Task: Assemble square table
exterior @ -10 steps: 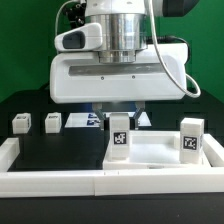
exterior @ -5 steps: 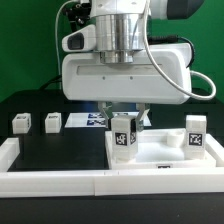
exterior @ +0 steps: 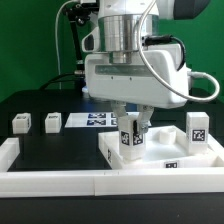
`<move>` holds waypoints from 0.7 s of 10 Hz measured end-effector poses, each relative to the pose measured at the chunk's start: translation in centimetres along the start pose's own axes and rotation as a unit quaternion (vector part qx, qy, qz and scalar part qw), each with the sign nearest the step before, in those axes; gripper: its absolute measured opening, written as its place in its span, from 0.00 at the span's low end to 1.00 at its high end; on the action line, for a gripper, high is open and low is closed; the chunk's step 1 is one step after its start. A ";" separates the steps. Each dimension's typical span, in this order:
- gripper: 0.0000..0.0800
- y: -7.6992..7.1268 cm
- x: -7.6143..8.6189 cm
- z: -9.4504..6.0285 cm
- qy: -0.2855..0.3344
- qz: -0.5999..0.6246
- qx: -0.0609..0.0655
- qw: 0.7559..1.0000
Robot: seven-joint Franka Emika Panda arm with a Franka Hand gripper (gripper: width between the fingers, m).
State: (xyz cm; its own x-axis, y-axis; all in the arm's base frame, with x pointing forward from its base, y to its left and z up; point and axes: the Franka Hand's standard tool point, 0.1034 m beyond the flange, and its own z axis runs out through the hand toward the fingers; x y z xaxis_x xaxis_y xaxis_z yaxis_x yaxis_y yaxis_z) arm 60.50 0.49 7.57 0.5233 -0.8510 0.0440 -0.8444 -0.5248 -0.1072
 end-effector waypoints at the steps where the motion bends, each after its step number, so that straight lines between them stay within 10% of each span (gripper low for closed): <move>1: 0.36 0.0 0.0 0.0 -0.001 0.019 0.001 1.000; 5: 0.76 -0.1 0.0 0.0 -0.001 -0.043 0.001 0.999; 7: 0.80 -0.1 0.0 -0.1 -0.001 -0.163 0.000 0.987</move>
Offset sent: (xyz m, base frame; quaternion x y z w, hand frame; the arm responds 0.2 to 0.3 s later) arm 0.0018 0.0014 0.0009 -0.0066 -0.0096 -0.0625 0.9980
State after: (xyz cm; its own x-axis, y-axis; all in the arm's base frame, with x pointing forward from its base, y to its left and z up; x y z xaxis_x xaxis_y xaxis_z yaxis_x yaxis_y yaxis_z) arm 60.58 0.54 7.63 0.7673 -0.6369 0.0746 -0.6311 -0.7707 -0.0885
